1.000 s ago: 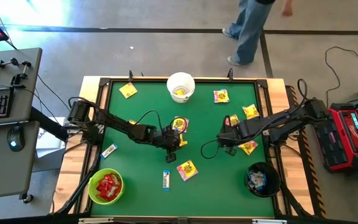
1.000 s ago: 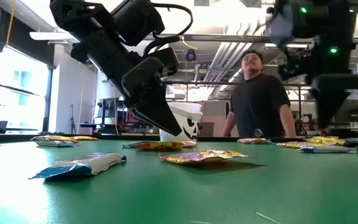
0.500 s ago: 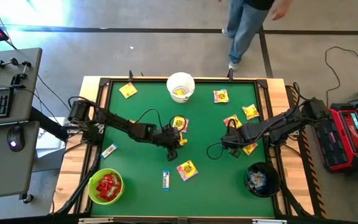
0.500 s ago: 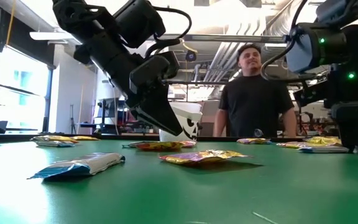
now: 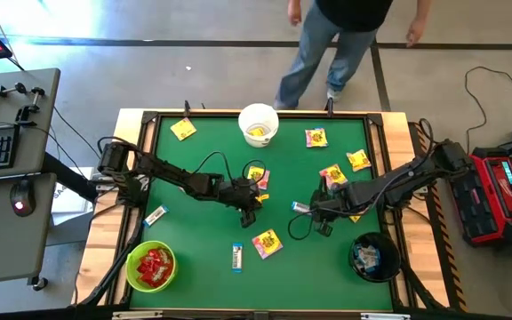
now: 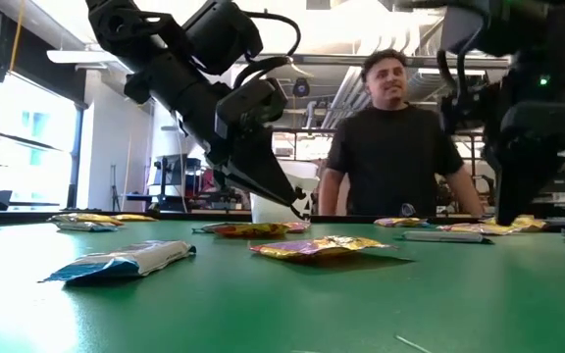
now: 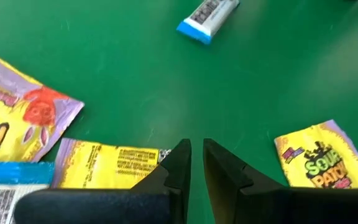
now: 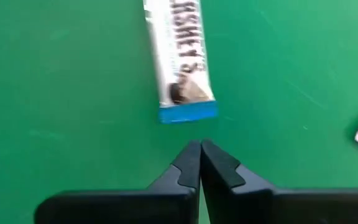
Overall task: Sort candy by brand, put in halloween buckets
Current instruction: Put the white candy into the black bucket
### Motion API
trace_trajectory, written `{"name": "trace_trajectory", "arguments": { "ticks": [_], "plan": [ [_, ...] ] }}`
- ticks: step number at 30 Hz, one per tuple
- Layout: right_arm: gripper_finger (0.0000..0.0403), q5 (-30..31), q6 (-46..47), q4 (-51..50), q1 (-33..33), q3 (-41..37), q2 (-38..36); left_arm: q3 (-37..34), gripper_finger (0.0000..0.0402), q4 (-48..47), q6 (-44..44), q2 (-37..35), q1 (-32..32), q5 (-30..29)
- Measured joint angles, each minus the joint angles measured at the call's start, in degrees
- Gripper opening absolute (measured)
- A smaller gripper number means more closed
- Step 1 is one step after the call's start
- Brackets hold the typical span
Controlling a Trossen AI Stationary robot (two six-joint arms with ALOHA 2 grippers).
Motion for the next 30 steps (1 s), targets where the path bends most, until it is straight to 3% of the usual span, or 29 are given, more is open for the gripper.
{"name": "trace_trajectory", "arguments": {
  "ticks": [8, 20, 30],
  "plan": [
    [0.0, 4.86, -5.6, 0.15, 4.27, 2.79, 0.02, -0.01, 0.0033, 0.71, -0.04, 0.0, -0.02, 0.02],
    [0.0003, 9.82, -3.28, 0.11, 10.87, 2.83, 0.02, 3.23, 0.0001, 1.03, -0.4, 0.0, 0.59, -0.11],
    [0.0081, 11.44, -1.67, -1.7, 11.86, 2.83, 0.02, 4.7, 0.0001, 0.08, -3.86, 0.12, 2.43, 1.13]
  ]
}}
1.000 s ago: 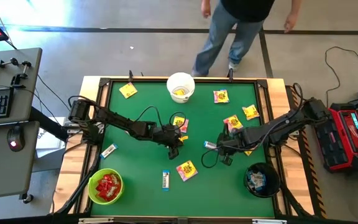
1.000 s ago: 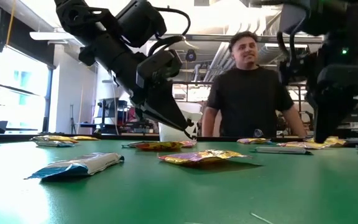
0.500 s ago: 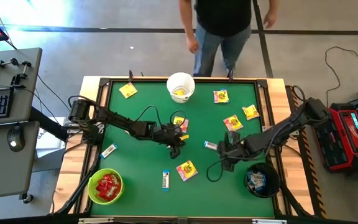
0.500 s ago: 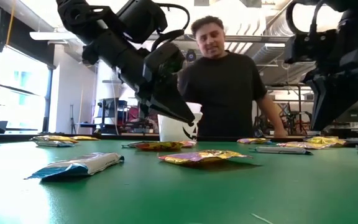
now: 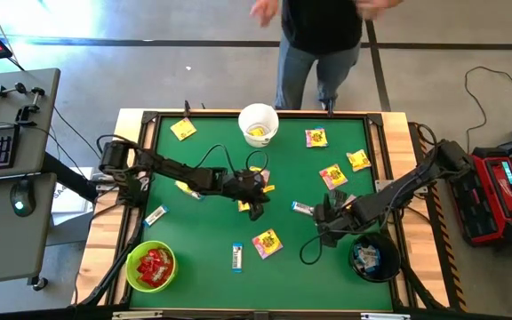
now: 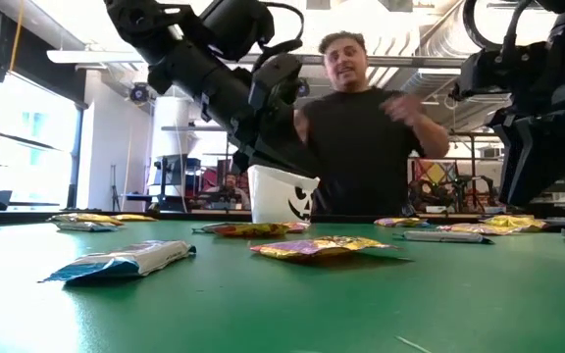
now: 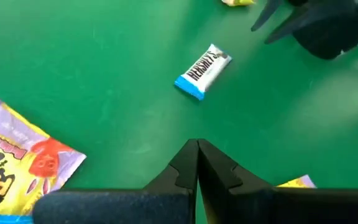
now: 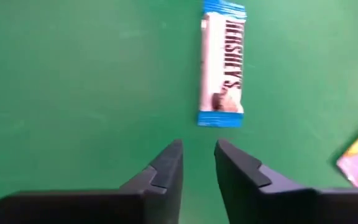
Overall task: Sort candy by brand, put in halloween buckets
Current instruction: Put the white candy into the black bucket
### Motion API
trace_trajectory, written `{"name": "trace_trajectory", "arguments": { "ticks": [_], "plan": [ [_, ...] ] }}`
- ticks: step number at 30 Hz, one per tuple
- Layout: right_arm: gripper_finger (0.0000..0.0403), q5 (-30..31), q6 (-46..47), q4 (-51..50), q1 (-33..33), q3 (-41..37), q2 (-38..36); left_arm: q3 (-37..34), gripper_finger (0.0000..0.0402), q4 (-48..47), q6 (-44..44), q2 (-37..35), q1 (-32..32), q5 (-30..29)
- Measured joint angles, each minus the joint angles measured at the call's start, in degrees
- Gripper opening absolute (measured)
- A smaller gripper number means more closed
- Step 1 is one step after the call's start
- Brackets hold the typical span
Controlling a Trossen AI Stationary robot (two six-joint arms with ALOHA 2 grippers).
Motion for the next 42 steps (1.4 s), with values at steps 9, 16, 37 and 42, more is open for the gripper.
{"name": "trace_trajectory", "arguments": {
  "ticks": [9, 16, 37, 42],
  "plan": [
    [0.0094, 3.14, -1.04, -4.81, 0.0, -0.02, 0.0, 0.49, 0.0001, -0.01, -2.13, 2.53, 1.38, 2.11],
    [0.0008, 3.15, -3.77, -1.86, 0.09, -2.15, 0.0, 3.02, 0.0001, -0.54, -1.02, 2.61, 1.31, 2.21],
    [0.0, 2.5, -3.65, 10.72, 0.66, -9.05, -3.37, 3.34, 0.0001, -0.13, -0.39, 2.54, 1.44, 3.04],
    [0.0, 2.52, -3.63, 10.72, 0.66, -9.05, -3.37, 3.34, 0.0001, 0.03, 0.98, 2.54, 1.31, 3.02]
  ]
}}
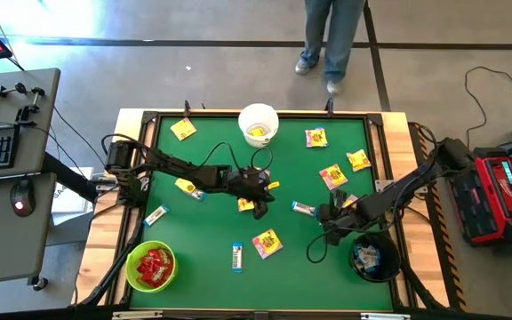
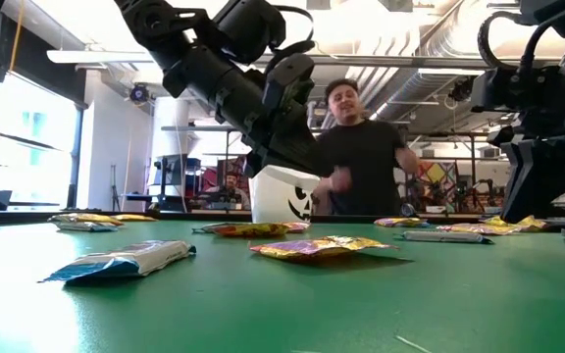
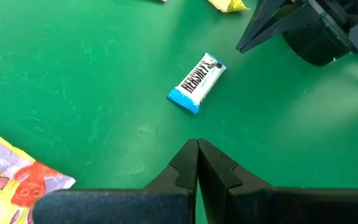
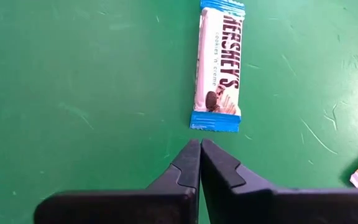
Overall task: Sort candy by brand, put in halloween buckets
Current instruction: Put the white candy into the black bucket
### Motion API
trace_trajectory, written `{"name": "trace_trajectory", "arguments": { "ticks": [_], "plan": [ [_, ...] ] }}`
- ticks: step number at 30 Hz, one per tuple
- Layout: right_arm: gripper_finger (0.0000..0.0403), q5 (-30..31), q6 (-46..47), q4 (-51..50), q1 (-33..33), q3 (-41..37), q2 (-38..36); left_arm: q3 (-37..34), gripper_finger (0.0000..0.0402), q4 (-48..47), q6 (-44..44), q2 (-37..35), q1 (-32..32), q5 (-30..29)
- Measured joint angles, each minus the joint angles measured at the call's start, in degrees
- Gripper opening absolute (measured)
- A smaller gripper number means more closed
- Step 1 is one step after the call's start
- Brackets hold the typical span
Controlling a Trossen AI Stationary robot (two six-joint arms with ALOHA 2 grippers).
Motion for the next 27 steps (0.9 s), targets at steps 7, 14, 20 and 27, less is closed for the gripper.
{"name": "trace_trajectory", "arguments": {
  "ticks": [7, 14, 20, 27],
  "plan": [
    [0.0, 0.02, 0.0, 0.63, -0.02, 0.0, 0.0, 0.0, 0.0001, 0.01, 6.58, 0.0, -0.07, -0.57],
    [0.0, 0.02, 0.01, 0.87, -0.02, 0.0, 0.0, -0.02, 0.0001, 0.63, 9.52, 0.0, -0.07, -1.43],
    [0.0, 0.02, 0.07, 0.55, -0.76, 0.0, 0.02, -0.02, 0.0001, 0.95, 8.08, 0.0, -0.07, -0.81],
    [0.0005, -0.53, -0.26, 1.28, -3.23, 0.0, 0.11, -0.04, 0.0001, 1.77, 9.5, 0.0, -0.07, -0.88]
  ]
}}
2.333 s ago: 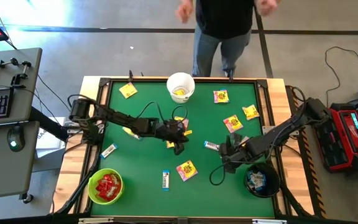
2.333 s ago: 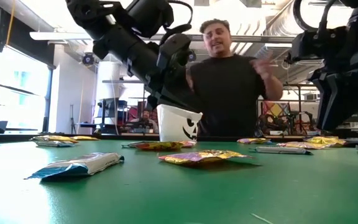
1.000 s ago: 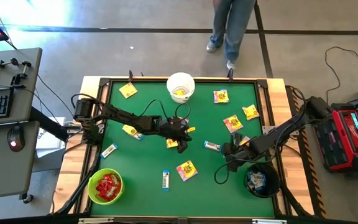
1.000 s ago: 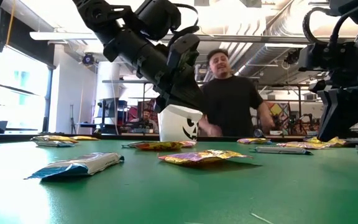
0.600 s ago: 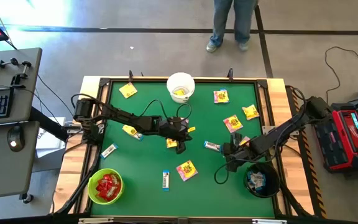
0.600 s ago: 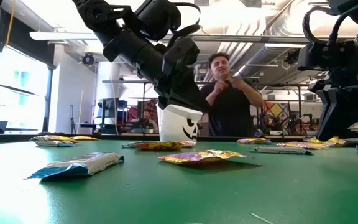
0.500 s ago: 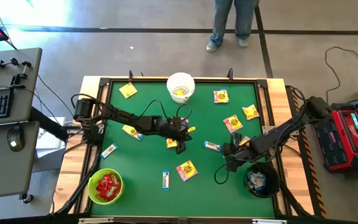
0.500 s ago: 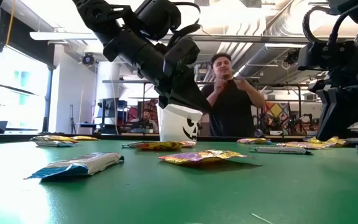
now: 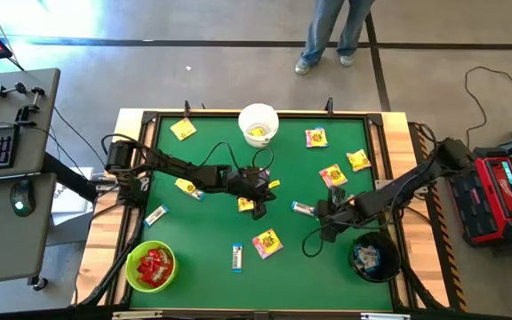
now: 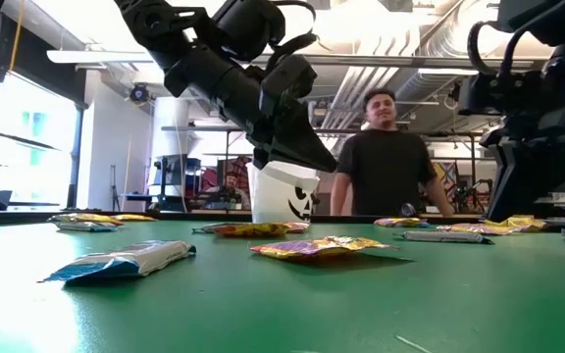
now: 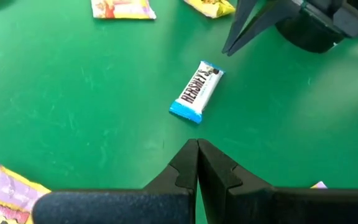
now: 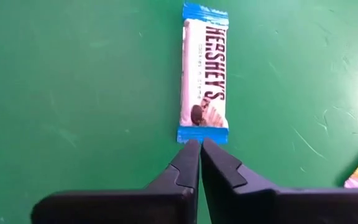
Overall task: Sort candy by brand, put in halloween buckets
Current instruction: Put the white candy into the black bucket
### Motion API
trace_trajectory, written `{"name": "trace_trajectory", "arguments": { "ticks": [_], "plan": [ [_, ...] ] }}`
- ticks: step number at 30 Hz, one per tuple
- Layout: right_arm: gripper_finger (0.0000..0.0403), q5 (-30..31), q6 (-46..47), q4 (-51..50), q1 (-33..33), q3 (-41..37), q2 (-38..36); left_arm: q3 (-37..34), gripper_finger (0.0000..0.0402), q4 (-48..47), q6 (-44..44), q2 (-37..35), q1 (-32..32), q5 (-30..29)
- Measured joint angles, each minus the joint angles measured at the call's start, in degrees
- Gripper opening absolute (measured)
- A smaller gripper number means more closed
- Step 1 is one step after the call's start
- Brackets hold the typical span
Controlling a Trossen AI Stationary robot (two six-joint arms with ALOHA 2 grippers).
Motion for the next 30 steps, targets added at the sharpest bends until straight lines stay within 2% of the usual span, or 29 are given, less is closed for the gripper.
{"name": "trace_trajectory", "arguments": {
  "ticks": [3, 7, 12, 14, 17, 23, 30],
  "plan": [
    [0.0027, -0.83, 0.13, 1.02, -0.35, 0.0, 0.0, 0.0, 0.0001, 0.43, 1.62, 0.38, -0.18, -0.15],
    [0.0081, -1.01, 0.9, 1.81, -0.31, 0.0, 0.0, 0.21, 0.0001, 3.16, 3.99, 2.6, -0.91, -0.13],
    [0.0146, 0.93, 2.57, -0.19, -0.31, 0.0, 0.01, 2.35, 0.0003, 3.82, 2.77, 6.51, -1.19, -0.11],
    [0.016, 1.61, -0.49, -1.76, -0.3, -0.01, 0.05, 3.51, 0.0003, 3.8, 1.5, 7.83, -0.88, -0.13],
    [0.0166, 1.96, -7.45, -1.28, 0.12, -1.29, 0.09, 5.38, 0.0003, 3.65, 0.22, 9.89, -0.38, -0.11],
    [0.0158, 2.96, -17.81, 6.31, 0.13, -5.99, 0.21, 9.37, 0.0003, 0.37, -2.06, 13.73, 0.5, 0.11],
    [0.0154, 6.5, -30.32, 11.09, 0.35, -6.64, 1.53, 12.5, 0.0003, -0.62, -2.08, 17.14, 0.5, 0.13]
  ]
}}
